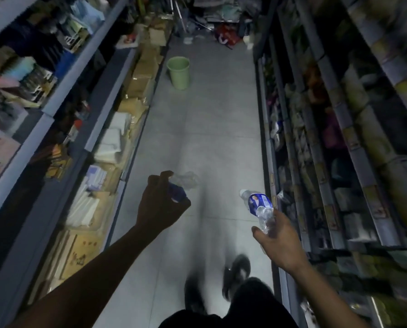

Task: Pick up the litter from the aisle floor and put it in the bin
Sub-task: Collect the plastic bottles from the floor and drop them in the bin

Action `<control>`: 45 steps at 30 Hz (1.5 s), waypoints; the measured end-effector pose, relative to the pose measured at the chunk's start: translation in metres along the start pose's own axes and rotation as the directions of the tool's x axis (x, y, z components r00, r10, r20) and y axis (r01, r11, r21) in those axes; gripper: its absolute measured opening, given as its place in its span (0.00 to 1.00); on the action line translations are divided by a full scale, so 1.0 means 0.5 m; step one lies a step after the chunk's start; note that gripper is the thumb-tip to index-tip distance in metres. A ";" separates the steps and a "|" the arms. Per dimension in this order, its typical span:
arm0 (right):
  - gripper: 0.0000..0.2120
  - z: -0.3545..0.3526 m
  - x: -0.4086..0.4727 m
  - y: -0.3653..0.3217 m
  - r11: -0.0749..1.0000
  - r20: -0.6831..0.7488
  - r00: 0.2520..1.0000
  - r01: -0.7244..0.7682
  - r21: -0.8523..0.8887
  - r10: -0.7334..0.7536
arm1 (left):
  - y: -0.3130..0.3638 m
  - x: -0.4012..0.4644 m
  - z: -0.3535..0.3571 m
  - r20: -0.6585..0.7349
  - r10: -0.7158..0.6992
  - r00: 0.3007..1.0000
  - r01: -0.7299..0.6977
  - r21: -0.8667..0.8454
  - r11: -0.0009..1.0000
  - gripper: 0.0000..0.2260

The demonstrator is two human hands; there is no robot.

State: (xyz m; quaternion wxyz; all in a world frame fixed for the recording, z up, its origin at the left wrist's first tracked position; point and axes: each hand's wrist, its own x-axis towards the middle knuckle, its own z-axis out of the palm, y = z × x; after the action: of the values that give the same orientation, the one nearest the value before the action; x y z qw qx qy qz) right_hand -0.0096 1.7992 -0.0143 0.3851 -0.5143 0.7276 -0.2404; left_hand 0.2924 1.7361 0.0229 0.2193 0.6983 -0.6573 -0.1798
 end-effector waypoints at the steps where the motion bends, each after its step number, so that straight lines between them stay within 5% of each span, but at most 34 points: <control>1: 0.17 -0.011 0.026 0.002 1.000 -0.013 1.000 -0.006 0.005 0.006 | 0.015 0.037 0.010 0.010 0.004 1.000 -0.004 -0.006 1.000 0.35; 7: 0.17 -0.090 0.248 -0.007 0.999 -0.069 0.998 0.016 0.051 -0.013 | 0.130 0.249 0.085 -0.031 0.134 0.990 -0.136 -0.035 0.990 0.34; 26: 0.18 -0.145 0.908 -0.252 0.989 0.101 0.984 0.146 -0.011 -0.144 | 0.158 0.722 0.138 -0.118 -0.168 0.979 0.170 0.006 0.985 0.37; 33: 0.14 -0.103 1.109 -0.386 0.988 0.054 0.986 0.155 0.000 -0.155 | 0.075 0.982 0.138 -0.119 -0.114 0.986 0.112 -0.026 0.993 0.36; 45: 0.25 -0.090 1.367 -0.487 0.993 -0.111 0.992 0.044 -0.110 -0.057 | 0.056 1.410 0.147 -0.054 0.056 0.997 -0.057 -0.016 0.998 0.35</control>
State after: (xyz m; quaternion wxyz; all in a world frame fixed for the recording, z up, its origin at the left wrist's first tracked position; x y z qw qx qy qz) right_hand -0.0280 1.0724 -0.0203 0.3085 -0.5378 0.7471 -0.2398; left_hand 0.2797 1.0269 0.0027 0.2480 0.6820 -0.6691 -0.1605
